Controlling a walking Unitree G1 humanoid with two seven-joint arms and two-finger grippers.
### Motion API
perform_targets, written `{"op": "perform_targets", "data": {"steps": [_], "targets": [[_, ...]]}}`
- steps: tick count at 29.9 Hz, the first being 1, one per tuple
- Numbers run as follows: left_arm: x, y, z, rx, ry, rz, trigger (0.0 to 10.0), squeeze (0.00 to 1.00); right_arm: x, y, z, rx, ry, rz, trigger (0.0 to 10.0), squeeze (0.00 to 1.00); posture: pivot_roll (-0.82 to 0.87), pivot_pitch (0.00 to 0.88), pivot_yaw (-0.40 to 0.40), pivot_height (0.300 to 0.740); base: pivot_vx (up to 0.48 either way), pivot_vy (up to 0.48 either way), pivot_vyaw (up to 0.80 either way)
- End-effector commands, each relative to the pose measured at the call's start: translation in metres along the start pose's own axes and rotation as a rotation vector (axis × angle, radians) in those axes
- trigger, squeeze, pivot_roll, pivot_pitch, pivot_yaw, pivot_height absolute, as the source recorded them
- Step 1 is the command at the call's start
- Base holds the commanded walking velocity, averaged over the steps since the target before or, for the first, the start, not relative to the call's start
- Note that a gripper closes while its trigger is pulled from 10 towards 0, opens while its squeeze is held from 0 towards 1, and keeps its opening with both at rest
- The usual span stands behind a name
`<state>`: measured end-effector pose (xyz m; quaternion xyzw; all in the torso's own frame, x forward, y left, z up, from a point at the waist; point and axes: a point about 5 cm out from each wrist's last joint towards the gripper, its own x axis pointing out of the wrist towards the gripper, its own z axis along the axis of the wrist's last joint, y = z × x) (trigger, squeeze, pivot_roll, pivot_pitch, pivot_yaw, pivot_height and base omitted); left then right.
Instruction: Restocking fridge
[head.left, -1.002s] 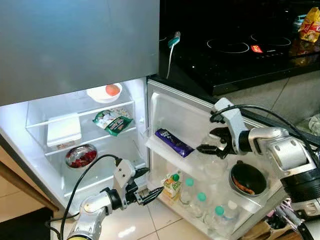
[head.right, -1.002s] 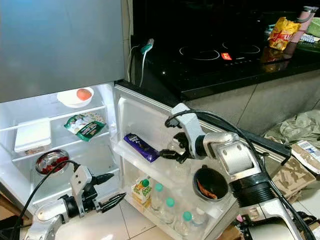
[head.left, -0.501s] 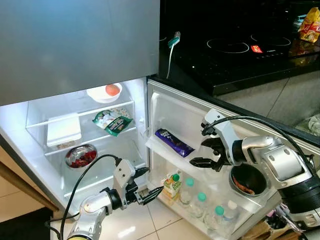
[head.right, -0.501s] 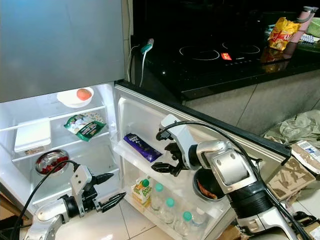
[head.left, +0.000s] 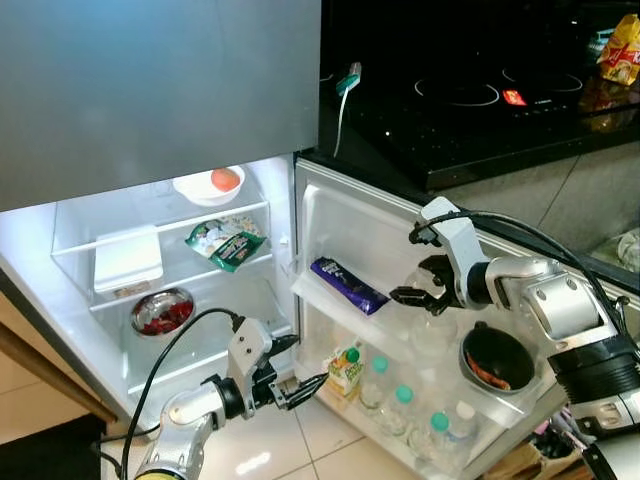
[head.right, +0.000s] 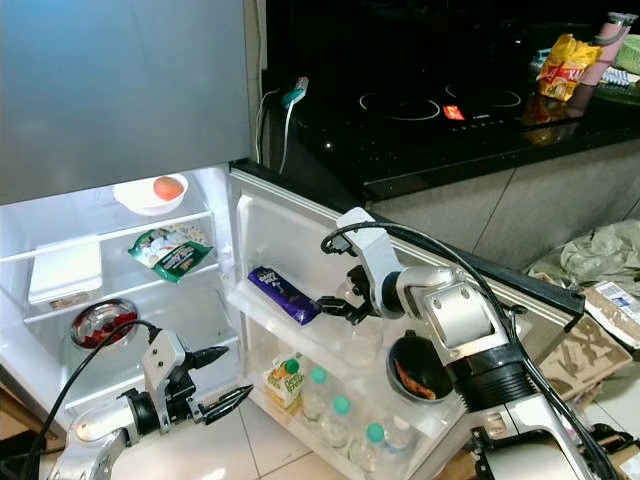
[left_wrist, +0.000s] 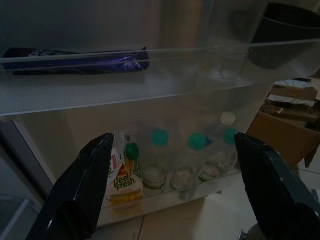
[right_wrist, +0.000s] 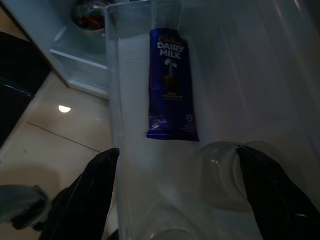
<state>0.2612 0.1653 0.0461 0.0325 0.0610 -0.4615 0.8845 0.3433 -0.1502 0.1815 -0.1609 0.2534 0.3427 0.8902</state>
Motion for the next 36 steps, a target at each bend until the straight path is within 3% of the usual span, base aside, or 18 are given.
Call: {"op": "perform_targets", "data": {"steps": [1,7,17,24,27,36], "targets": [[-0.001,0.0,0.0,0.009,0.012,-0.009,10.0,0.0,0.006,0.0,-0.019,0.031,0.105,-0.018,10.0,0.0,-0.1,0.0,-0.05,0.74,0.0,0.0,0.0],[-0.001,0.0,0.0,0.009,0.011,-0.008,10.0,0.0,0.01,0.002,-0.022,0.02,0.137,-0.026,10.0,0.0,-0.1,0.0,-0.05,0.74,0.0,0.0,0.0],[-0.001,0.0,-0.001,0.007,0.011,-0.003,10.0,0.0,-0.001,0.022,-0.021,-0.04,0.136,0.157,10.0,0.0,-0.1,0.0,-0.054,0.74,0.0,0.0,0.0],[-0.001,0.0,-0.001,0.007,0.01,-0.002,10.0,0.0,-0.006,0.028,-0.016,-0.055,0.097,0.22,10.0,0.0,-0.1,0.0,-0.054,0.74,0.0,0.0,0.0],[-0.001,0.0,-0.001,0.006,0.011,-0.002,10.0,0.0,-0.009,0.026,-0.007,-0.029,0.039,0.222,10.0,0.0,-0.1,0.0,-0.054,0.74,0.0,0.0,0.0],[-0.001,0.0,-0.001,0.006,0.01,-0.003,10.0,0.0,-0.012,0.011,0.0,-0.01,0.009,0.132,10.0,0.0,-0.1,0.0,-0.054,0.74,0.0,0.0,0.0]]}}
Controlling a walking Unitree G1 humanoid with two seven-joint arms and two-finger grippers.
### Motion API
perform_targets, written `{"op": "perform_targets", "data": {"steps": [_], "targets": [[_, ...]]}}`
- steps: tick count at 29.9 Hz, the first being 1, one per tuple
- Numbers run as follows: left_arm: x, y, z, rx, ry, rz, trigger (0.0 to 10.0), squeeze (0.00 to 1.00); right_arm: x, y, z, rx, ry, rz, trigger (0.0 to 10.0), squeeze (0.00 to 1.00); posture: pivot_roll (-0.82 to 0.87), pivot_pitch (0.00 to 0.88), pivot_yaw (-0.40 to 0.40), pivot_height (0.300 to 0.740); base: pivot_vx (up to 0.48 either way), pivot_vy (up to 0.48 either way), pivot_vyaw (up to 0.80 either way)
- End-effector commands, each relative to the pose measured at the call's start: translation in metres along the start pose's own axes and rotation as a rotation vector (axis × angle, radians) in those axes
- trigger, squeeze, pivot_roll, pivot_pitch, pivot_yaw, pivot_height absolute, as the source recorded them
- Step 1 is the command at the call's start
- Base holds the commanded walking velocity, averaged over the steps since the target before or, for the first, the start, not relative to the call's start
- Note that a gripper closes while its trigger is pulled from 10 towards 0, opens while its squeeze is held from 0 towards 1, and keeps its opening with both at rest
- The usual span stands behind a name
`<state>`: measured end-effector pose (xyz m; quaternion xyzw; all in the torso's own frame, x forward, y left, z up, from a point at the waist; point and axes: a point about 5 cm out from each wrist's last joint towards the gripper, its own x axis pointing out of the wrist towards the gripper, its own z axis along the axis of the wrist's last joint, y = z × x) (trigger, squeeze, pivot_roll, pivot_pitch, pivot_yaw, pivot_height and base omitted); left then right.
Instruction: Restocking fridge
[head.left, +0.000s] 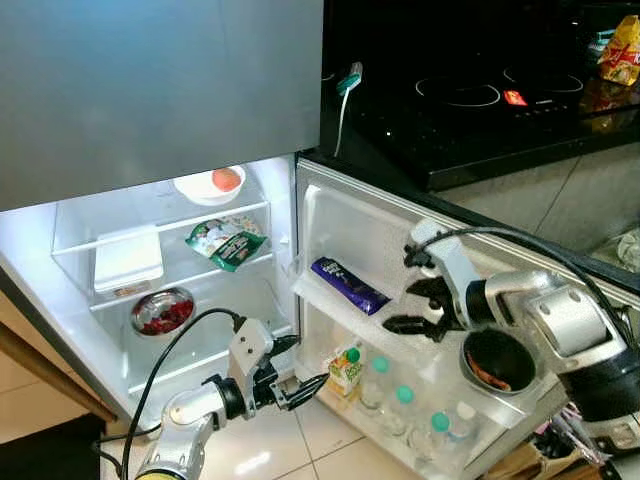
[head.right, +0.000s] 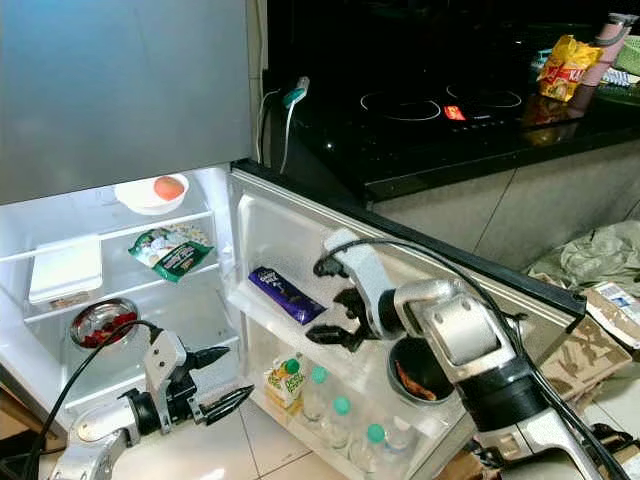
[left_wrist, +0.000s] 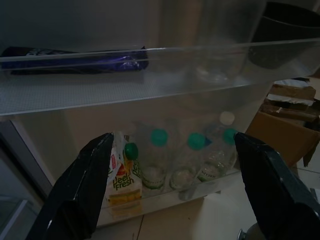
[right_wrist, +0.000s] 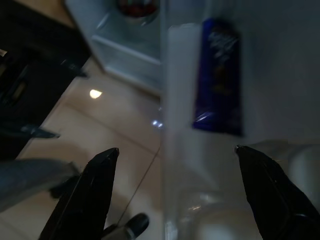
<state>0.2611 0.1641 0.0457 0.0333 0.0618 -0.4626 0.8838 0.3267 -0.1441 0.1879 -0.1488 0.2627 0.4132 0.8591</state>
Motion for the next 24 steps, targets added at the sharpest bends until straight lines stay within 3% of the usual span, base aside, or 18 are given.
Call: {"op": "perform_targets", "data": {"steps": [1,14,24], "targets": [[-0.002,0.0,-0.001,0.005,0.008,0.0,10.0,0.0,-0.003,-0.007,-0.003,0.011,0.013,-0.042,10.0,0.0,-0.1,0.0,-0.054,0.74,0.0,0.0,0.0],[-0.001,-0.001,-0.001,0.002,0.005,-0.002,10.0,0.0,-0.006,-0.036,-0.007,0.088,0.028,-0.247,10.0,0.0,-0.1,0.0,-0.054,0.74,0.0,0.0,0.0],[-0.001,-0.001,-0.001,0.001,0.006,-0.003,10.0,0.0,-0.006,-0.037,-0.012,0.112,0.056,-0.235,10.0,0.0,-0.1,0.0,-0.055,0.74,0.0,0.0,0.0]]}}
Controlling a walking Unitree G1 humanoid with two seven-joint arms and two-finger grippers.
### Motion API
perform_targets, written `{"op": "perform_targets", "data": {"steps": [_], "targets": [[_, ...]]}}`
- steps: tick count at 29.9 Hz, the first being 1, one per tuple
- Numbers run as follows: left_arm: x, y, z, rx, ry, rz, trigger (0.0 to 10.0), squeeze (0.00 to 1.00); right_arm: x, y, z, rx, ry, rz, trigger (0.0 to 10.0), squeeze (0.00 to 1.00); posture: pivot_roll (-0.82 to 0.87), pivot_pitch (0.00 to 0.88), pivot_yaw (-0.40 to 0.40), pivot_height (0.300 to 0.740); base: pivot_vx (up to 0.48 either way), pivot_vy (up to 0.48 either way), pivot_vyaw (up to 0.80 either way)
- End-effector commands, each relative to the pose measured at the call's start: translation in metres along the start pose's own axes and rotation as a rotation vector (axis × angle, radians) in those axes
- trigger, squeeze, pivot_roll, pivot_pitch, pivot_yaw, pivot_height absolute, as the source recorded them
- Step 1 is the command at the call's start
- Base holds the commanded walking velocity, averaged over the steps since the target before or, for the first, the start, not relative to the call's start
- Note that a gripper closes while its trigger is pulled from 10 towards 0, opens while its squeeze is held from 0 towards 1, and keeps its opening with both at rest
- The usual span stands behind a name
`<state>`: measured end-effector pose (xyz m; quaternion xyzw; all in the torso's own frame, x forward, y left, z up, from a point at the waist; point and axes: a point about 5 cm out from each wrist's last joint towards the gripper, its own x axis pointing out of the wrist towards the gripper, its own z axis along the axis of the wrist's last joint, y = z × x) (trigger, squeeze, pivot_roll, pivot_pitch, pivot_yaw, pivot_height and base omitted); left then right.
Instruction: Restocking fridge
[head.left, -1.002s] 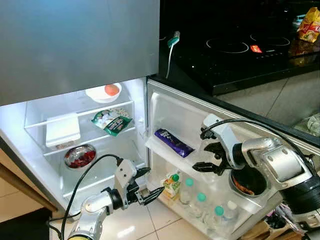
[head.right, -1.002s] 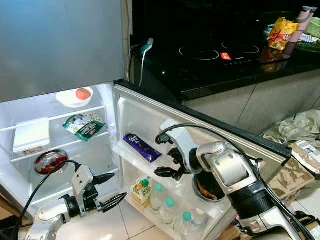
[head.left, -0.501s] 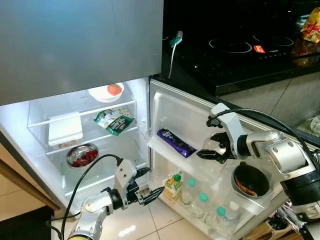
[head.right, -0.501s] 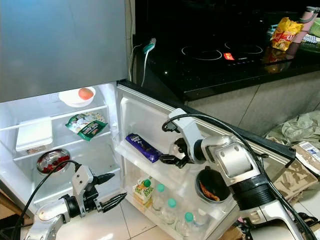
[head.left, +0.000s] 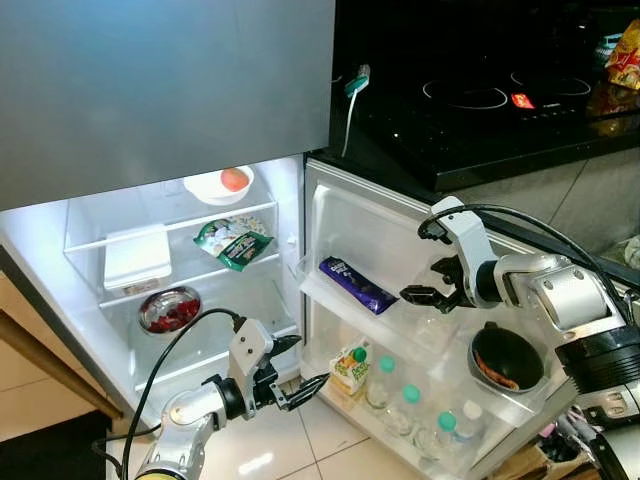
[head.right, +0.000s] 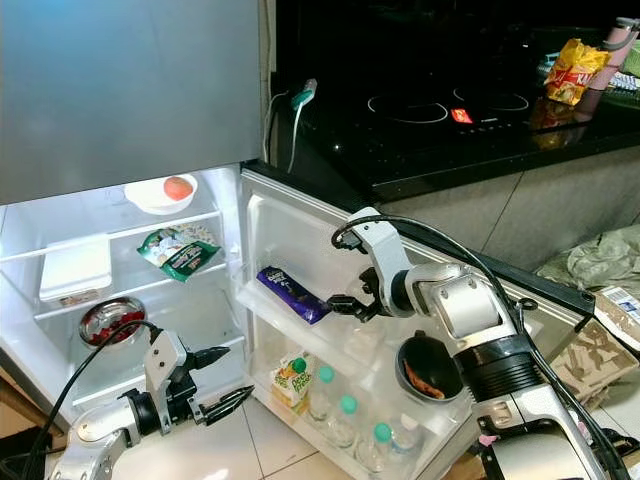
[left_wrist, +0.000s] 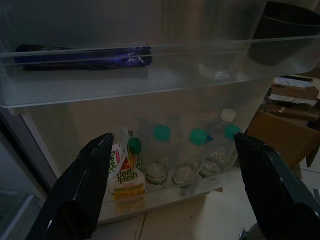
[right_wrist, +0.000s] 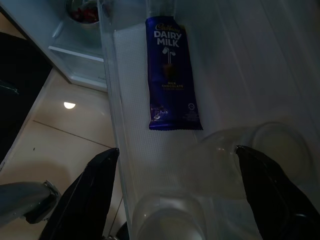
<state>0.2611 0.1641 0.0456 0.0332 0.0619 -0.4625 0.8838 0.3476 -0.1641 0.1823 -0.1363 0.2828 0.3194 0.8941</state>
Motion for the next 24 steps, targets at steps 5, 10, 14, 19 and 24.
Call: {"op": "perform_targets", "data": {"steps": [5,10,14,19,24], "targets": [[-0.001,-0.001,-0.001,0.003,0.008,-0.006,10.0,0.0,-0.008,0.014,-0.003,-0.057,-0.009,0.121,10.0,0.0,-0.1,0.0,-0.053,0.74,0.0,0.0,0.0],[-0.001,0.0,-0.001,0.005,0.008,-0.009,10.0,0.0,-0.012,0.026,0.001,-0.077,-0.049,0.215,10.0,0.0,-0.1,0.0,-0.05,0.74,0.0,0.0,0.0],[-0.001,0.0,-0.001,0.007,0.01,-0.012,10.0,0.0,-0.017,0.028,0.004,-0.097,-0.09,0.255,10.0,0.0,-0.1,0.0,-0.05,0.74,0.0,0.0,0.0],[-0.001,0.0,0.0,0.008,0.012,-0.012,10.0,0.0,-0.024,0.029,0.008,-0.105,-0.142,0.292,10.0,0.0,-0.1,0.0,-0.05,0.74,0.0,0.0,0.0],[-0.001,0.0,0.0,0.006,0.012,-0.014,10.0,0.0,-0.032,0.037,0.013,-0.121,-0.229,0.369,10.0,0.0,-0.1,0.0,-0.048,0.74,0.0,0.0,0.0]]}}
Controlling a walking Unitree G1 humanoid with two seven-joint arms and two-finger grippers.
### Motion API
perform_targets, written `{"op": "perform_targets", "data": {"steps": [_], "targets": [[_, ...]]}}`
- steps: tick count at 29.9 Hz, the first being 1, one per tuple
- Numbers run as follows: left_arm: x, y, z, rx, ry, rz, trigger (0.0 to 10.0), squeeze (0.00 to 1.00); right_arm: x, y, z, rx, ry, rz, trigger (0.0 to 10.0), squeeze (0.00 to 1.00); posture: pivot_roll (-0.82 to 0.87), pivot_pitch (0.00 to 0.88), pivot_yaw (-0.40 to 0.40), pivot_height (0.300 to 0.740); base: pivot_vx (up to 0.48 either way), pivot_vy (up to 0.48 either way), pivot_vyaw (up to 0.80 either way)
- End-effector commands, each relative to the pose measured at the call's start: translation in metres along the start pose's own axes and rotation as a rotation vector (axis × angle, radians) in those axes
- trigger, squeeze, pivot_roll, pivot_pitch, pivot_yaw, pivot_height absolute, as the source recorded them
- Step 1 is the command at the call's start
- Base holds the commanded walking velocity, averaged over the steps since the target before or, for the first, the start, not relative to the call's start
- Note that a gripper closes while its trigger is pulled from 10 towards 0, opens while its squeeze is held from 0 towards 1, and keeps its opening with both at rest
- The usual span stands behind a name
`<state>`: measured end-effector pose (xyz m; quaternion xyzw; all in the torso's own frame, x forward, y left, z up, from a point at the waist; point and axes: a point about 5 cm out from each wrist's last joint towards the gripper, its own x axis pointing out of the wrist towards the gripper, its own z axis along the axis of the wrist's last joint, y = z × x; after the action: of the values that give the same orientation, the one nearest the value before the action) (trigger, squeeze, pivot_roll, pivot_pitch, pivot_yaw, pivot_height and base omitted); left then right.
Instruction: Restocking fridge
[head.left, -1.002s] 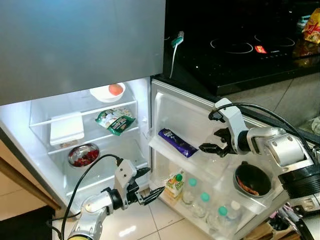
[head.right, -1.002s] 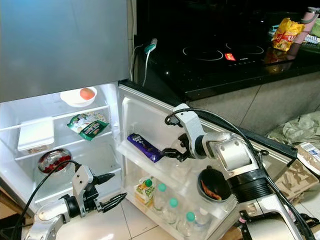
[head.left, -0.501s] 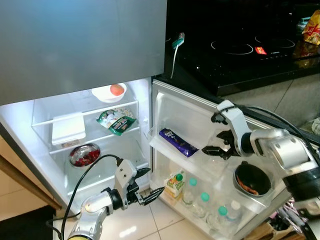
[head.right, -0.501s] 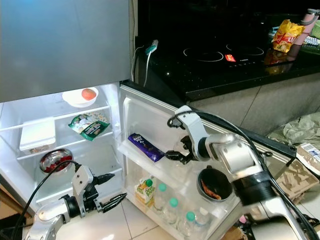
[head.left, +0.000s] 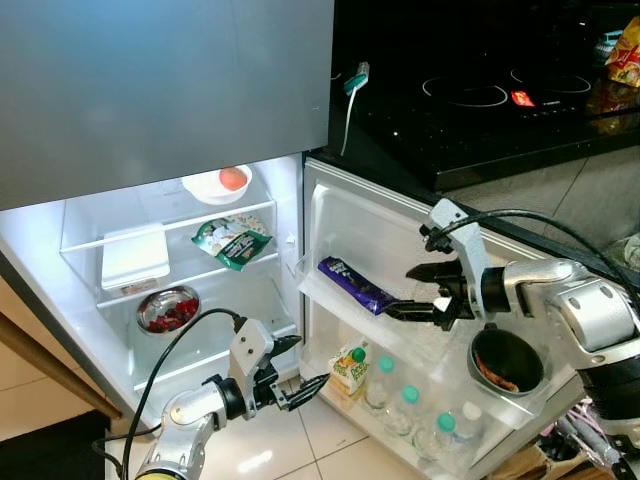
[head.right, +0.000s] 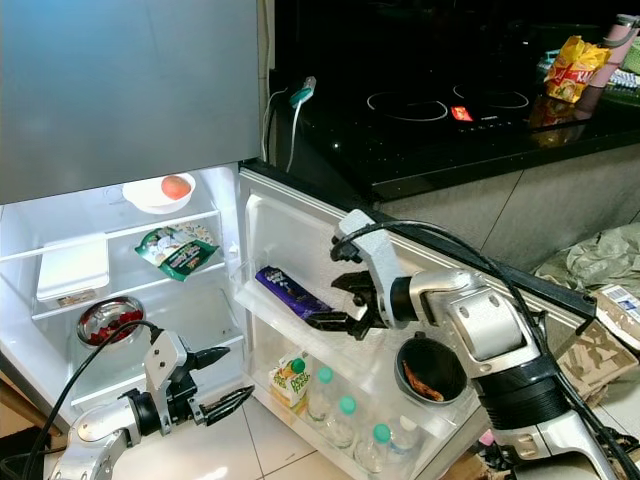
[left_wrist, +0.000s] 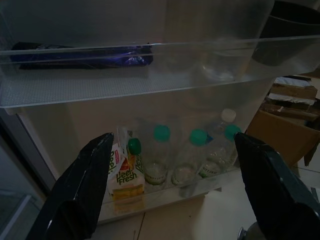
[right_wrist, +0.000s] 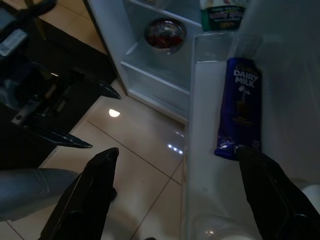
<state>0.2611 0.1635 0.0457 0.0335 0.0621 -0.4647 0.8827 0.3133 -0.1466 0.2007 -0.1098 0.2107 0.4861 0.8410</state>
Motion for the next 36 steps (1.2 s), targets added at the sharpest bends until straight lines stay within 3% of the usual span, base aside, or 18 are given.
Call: {"op": "perform_targets", "data": {"steps": [1,3,6,13,18,20,22,25,27,31,36], "targets": [[-0.001,0.001,-0.001,0.006,0.012,-0.009,10.0,0.0,-0.006,0.005,0.007,-0.021,-0.065,0.038,10.0,0.0,-0.1,0.0,-0.048,0.74,0.0,0.0,0.0],[-0.001,0.0,-0.001,0.003,0.012,-0.011,10.0,0.0,-0.01,0.024,0.013,-0.063,-0.17,0.194,10.0,0.0,-0.1,0.0,-0.046,0.74,0.0,0.0,0.0],[-0.001,-0.001,-0.002,-0.002,0.013,-0.012,10.0,0.0,-0.011,0.049,0.003,-0.138,-0.21,0.365,10.0,0.0,-0.1,0.0,-0.049,0.74,0.0,0.0,0.0],[-0.002,-0.003,-0.007,-0.026,0.026,-0.001,10.0,0.0,-0.002,0.063,-0.021,-0.154,-0.221,0.417,10.0,0.0,-0.1,0.0,-0.049,0.74,0.0,0.0,0.0],[-0.002,-0.003,-0.011,-0.043,0.039,0.031,10.0,0.0,0.011,0.062,-0.048,-0.121,-0.13,0.379,10.0,0.0,-0.1,0.0,-0.049,0.74,0.0,0.0,0.0],[-0.001,-0.003,-0.014,-0.05,0.048,0.05,10.0,0.0,0.022,0.055,-0.072,-0.059,-0.063,0.323,10.0,0.0,-0.11,0.0,-0.051,0.74,0.0,0.0,0.0],[-0.001,-0.003,-0.014,-0.052,0.049,0.051,10.0,0.0,0.024,0.053,-0.079,-0.036,-0.044,0.307,10.0,0.0,-0.11,0.0,-0.051,0.74,0.0,0.0,0.0],[-0.001,-0.005,-0.019,-0.075,0.06,0.072,10.0,0.0,0.031,0.046,-0.113,0.151,-0.013,0.263,10.0,0.0,-0.1,0.0,-0.055,0.74,0.0,0.0,0.0],[-0.001,-0.005,-0.019,-0.075,0.06,0.072,10.0,0.0,0.031,0.046,-0.113,0.151,-0.013,0.263,10.0,0.0,-0.1,0.0,-0.055,0.74,0.0,0.0,0.0],[-0.003,-0.008,-0.025,-0.116,0.066,0.105,10.0,0.0,0.031,0.052,-0.166,0.422,0.022,0.244,10.0,0.0,-0.1,0.0,-0.056,0.74,0.0,0.0,0.0],[-0.007,-0.014,-0.036,-0.151,0.106,0.101,10.0,0.0,0.029,0.052,-0.193,0.568,0.029,0.173,10.0,0.0,-0.1,0.0,-0.056,0.74,0.0,0.0,0.0]]}}
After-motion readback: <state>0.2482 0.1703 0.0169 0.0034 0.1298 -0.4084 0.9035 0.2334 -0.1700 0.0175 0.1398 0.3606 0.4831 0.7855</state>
